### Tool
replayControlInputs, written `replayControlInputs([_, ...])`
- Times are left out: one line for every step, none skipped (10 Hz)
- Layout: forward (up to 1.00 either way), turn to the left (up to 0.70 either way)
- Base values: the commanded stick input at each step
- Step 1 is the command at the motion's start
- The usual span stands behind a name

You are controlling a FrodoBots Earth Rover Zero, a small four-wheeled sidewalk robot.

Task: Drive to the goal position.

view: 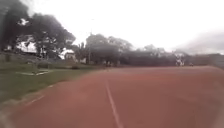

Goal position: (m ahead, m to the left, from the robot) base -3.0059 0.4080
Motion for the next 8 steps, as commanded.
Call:
replayControlInputs([0.70,0.01])
replayControlInputs([0.70,0.01])
replayControlInputs([0.70,0.01])
replayControlInputs([0.70,0.01])
replayControlInputs([0.70,0.01])
replayControlInputs([0.70,0.01])
replayControlInputs([0.70,0.01])
replayControlInputs([0.70,0.01])
